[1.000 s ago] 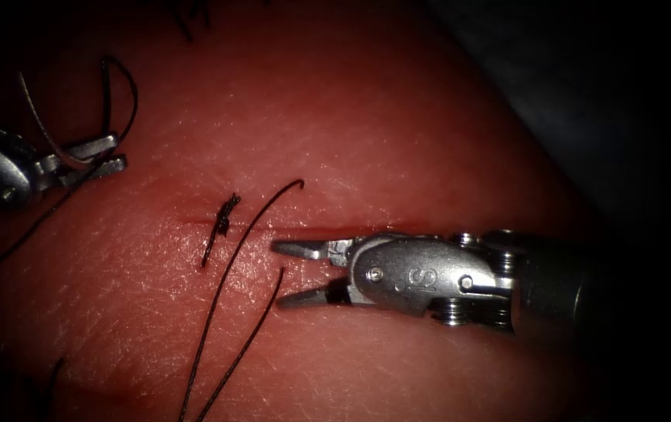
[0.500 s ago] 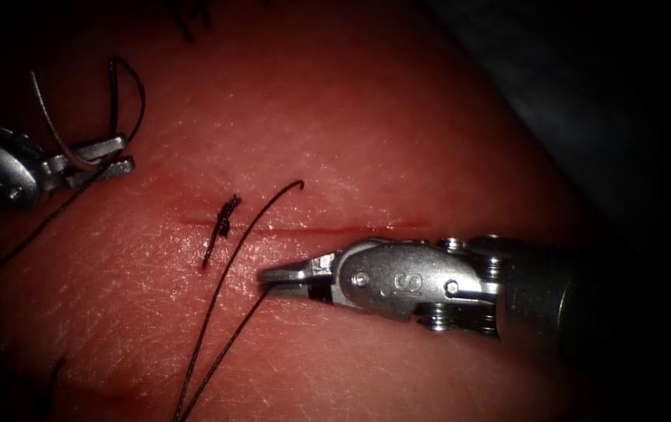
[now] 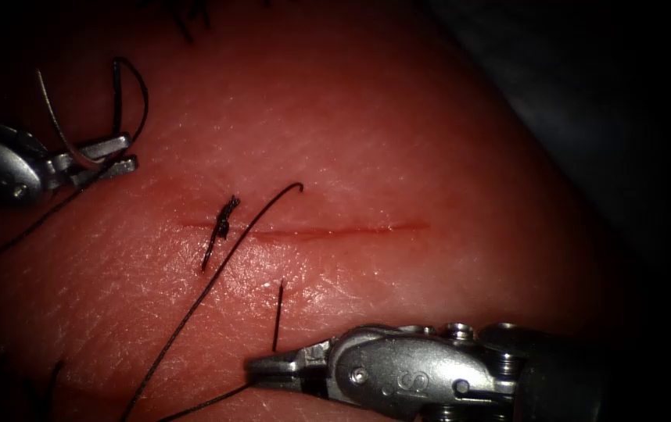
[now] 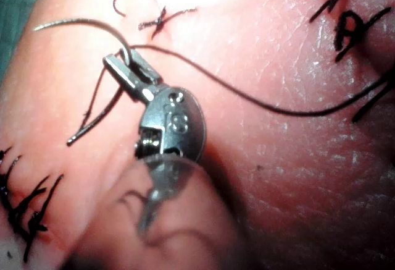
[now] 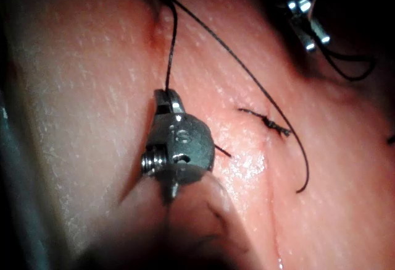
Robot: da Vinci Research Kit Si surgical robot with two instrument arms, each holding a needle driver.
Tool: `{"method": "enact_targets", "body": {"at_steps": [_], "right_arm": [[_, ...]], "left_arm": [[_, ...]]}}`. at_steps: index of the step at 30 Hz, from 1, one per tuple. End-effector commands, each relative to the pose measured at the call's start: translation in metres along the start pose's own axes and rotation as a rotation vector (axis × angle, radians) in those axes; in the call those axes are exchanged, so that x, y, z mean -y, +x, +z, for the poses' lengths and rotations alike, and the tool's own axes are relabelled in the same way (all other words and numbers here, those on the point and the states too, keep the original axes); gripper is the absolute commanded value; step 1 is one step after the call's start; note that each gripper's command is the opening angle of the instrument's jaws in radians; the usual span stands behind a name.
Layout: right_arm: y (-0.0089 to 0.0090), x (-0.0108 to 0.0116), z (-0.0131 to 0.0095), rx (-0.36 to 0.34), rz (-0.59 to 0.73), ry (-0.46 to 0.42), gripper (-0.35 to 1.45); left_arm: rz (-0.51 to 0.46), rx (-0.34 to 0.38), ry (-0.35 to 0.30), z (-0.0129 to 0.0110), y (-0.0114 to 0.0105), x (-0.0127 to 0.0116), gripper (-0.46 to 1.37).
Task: Wound Closure
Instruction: Pull the string through the cut with the right gripper
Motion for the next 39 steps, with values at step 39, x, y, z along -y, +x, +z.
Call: {"method": "enact_targets", "body": {"at_steps": [39], "right_arm": [[0.0098, 0.0180, 0.0103, 0.063, -0.130, 0.271, -0.35]], "left_arm": [[-0.009, 0.009, -0.009, -0.0031, -0.0003, 0.0014, -0.35]]}}
